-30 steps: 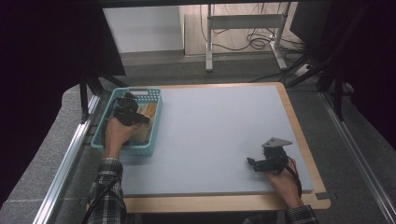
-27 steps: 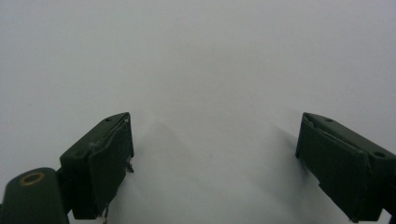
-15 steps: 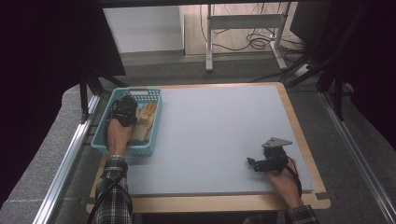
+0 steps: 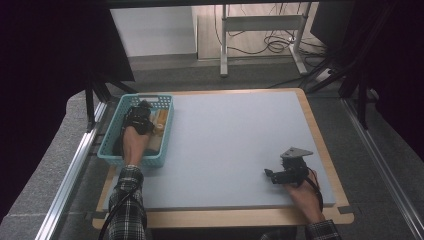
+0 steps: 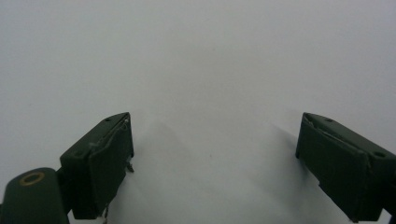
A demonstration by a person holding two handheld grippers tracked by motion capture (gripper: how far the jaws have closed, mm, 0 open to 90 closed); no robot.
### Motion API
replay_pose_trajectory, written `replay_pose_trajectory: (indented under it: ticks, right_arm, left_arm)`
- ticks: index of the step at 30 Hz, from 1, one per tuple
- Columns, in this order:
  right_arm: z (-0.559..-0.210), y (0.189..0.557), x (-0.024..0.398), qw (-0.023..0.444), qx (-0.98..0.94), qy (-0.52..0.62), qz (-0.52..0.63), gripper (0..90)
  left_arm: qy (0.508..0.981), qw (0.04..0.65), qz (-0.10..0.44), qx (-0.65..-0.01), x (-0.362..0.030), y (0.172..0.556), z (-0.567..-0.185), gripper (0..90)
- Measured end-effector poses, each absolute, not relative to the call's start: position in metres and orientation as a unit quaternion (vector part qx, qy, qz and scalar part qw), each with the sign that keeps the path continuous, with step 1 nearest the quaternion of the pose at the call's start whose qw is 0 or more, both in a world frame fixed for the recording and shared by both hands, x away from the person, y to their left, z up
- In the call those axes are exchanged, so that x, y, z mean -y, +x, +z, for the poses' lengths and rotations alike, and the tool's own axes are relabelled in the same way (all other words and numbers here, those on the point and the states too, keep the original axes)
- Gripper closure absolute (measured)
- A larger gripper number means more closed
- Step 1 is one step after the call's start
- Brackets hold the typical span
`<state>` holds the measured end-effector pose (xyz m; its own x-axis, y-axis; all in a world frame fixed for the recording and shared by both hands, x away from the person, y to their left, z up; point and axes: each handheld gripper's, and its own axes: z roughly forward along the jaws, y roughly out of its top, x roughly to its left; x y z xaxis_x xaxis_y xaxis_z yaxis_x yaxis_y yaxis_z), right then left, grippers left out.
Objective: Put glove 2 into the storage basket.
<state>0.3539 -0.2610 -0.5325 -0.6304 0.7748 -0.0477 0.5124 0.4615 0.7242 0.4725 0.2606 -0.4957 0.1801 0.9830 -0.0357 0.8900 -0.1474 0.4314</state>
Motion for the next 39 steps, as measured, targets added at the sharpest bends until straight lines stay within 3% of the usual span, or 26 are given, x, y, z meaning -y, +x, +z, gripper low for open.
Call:
replay_pose_trajectory:
  ticks: [16,39]
  right_arm:
    - [-0.533,0.354,0.261,0.189,-0.834,0.386,0.347,10.6]
    - [-0.533,0.354,0.261,0.189,-0.834,0.386,0.347,10.6]
  left_arm:
    - [0.731,0.223,0.167,-0.623,-0.278,0.453,-0.48,52.9]
    - [0.707,0.29,0.167,-0.623,-0.292,0.431,-0.466,20.0]
